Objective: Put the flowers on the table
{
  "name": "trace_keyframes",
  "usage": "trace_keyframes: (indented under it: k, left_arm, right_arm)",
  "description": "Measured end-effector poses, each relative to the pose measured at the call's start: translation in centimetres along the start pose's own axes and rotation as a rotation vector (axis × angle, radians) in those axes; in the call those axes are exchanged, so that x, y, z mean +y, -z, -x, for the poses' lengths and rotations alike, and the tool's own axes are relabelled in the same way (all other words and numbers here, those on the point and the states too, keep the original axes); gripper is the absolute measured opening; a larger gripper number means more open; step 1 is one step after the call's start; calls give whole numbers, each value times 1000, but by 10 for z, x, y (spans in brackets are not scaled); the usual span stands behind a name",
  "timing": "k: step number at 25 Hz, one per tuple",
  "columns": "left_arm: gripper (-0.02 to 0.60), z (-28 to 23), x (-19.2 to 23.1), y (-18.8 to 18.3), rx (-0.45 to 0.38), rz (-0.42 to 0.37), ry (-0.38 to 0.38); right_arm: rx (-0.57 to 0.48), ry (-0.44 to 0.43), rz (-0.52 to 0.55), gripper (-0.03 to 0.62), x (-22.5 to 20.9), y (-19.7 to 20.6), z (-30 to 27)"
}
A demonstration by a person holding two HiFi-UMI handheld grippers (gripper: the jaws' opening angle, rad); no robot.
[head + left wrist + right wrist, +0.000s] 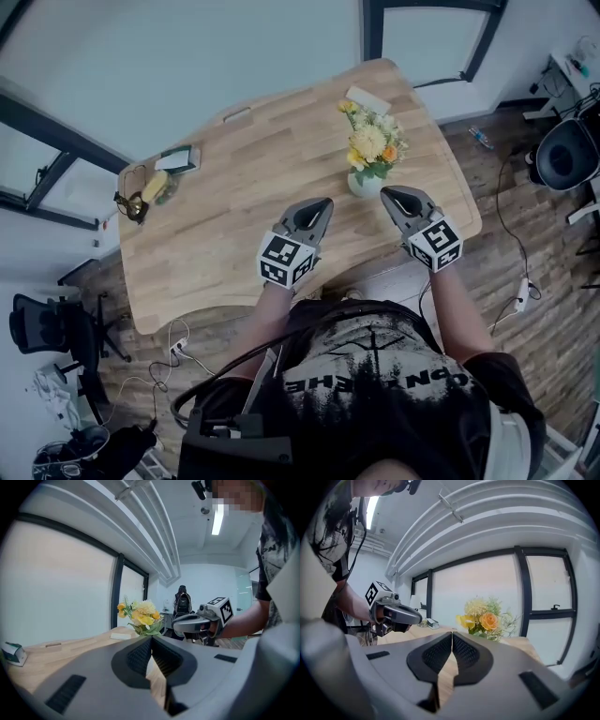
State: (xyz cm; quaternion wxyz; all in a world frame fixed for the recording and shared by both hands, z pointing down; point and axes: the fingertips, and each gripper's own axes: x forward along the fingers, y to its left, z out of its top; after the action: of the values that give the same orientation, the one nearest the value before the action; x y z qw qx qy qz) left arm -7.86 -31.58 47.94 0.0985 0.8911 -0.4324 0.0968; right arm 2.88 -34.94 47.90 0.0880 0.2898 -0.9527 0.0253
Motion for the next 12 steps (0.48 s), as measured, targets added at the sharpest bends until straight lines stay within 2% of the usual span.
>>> trace_keyframes:
  k: [12]
  left_arm:
    - [14,3,6,-1,-10,5,-16]
  right_arm:
    - [19,20,26,17,-5,7,0]
